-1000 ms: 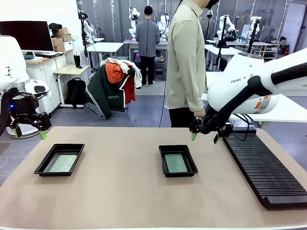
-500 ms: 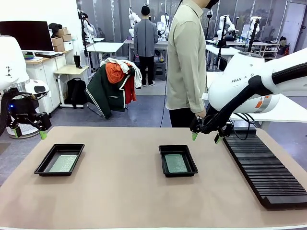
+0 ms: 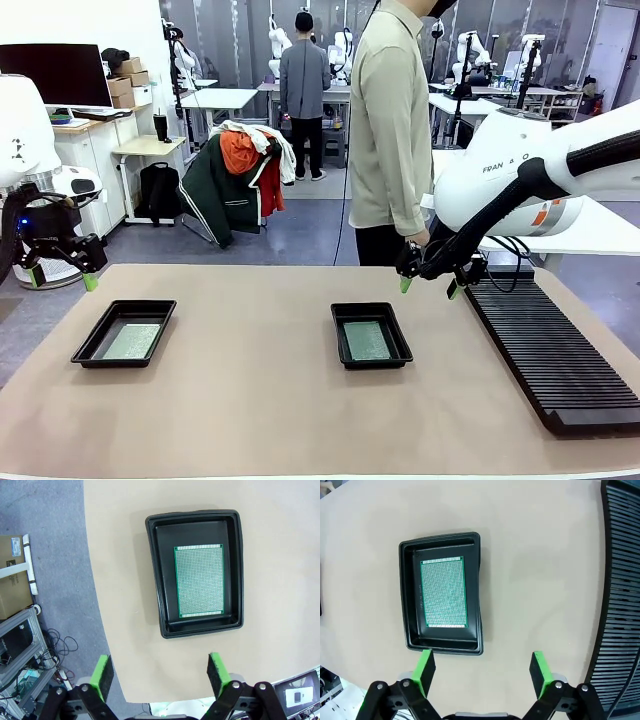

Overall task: Inspect and transfer BCBs to ESD trays.
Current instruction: Pick up the ESD tray and place it on the left side of the table.

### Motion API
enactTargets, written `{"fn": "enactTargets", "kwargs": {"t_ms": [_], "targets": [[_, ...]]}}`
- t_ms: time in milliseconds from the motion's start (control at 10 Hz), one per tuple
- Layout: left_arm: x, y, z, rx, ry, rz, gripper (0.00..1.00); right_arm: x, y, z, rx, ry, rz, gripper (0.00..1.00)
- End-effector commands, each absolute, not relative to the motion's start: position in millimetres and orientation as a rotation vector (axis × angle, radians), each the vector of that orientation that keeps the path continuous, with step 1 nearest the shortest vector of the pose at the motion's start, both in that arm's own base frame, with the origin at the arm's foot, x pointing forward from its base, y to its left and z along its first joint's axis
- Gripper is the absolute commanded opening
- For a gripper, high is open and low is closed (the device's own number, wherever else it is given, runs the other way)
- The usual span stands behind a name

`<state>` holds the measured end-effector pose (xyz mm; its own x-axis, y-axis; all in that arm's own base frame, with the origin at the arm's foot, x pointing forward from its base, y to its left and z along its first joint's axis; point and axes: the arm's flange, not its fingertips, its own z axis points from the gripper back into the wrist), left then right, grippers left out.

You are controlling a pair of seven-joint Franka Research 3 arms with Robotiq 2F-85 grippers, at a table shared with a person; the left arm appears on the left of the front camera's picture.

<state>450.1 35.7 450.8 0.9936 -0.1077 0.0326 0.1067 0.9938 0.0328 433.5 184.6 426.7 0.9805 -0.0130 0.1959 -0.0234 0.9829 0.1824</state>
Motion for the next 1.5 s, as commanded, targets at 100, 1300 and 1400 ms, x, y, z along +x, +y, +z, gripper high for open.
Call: {"fn": "enactTargets", "kwargs": {"t_ms": [100, 1300, 1400], "targets": [[449.8, 37.2, 448.7, 0.025, -0.042, -0.112, 1.0, 432.6, 186.0, 425.8, 0.189, -0.195, 0.004, 1.0], [432.3, -54.3, 468.5, 0.018, -0.037, -0.118, 1.0, 419.9, 131.1, 444.5, 0.38, -0.113, 0.025, 1.0], [430.3, -79.7, 468.0, 0.024, -0.03, -0.116, 1.0, 417.5, 119.0, 447.5, 0.42, -0.098, 0.04, 1.0]]}}
